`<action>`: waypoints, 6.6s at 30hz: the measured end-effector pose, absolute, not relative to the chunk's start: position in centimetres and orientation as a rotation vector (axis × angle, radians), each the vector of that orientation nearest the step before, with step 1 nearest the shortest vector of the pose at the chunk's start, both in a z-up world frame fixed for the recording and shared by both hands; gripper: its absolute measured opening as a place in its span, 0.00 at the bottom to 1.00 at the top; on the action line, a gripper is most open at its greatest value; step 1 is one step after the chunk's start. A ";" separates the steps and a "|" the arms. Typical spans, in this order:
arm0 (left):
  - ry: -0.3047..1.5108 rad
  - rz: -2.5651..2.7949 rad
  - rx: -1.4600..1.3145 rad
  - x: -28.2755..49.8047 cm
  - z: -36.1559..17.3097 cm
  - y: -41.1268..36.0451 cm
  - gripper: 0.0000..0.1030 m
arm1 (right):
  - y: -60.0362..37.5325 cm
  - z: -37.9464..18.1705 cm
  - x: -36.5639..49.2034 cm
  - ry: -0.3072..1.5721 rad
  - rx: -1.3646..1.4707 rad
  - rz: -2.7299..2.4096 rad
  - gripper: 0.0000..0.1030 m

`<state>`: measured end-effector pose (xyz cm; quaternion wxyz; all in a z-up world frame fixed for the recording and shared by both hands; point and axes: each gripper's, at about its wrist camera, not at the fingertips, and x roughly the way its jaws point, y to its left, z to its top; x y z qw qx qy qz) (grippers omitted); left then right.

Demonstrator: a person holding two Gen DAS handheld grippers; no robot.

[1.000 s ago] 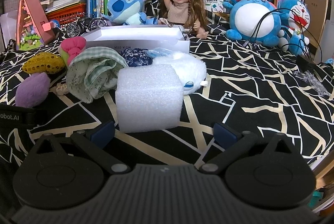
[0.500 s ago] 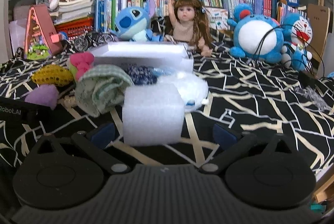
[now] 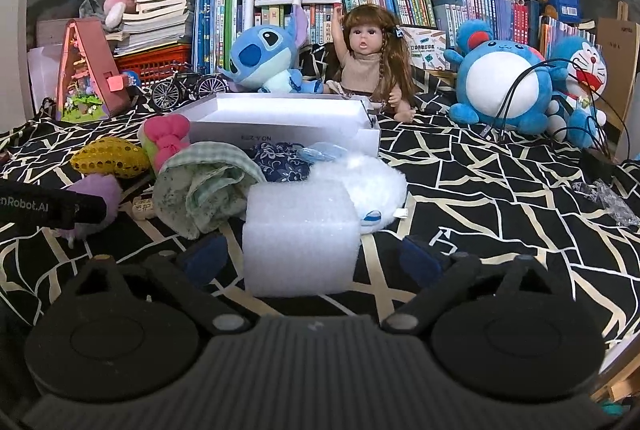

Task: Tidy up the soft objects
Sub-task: 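Grasp the purple fluffy plush with the left tool while the right tool grasps the white foam block, then carry the purple plush and the foam block into the white box with both tools, then open both tools to release the plush and foam block inside the box, then move the left tool to the gold sequin bow while the right tool reaches the green checkered cloth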

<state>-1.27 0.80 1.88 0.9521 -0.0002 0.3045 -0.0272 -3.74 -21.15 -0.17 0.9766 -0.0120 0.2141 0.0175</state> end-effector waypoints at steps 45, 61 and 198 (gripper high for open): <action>0.624 -0.094 -0.050 0.5 0.3 1.3 0.76 | -20.4 0.8 -4.7 0.364 -0.032 0.045 0.61; 0.568 -0.234 -0.115 -2.0 4.1 1.8 0.65 | -20.9 2.9 -4.7 0.327 -0.002 0.042 0.61; 0.542 -0.190 -0.192 5.8 4.6 1.3 0.96 | -21.5 4.9 3.3 0.317 -0.001 0.285 1.00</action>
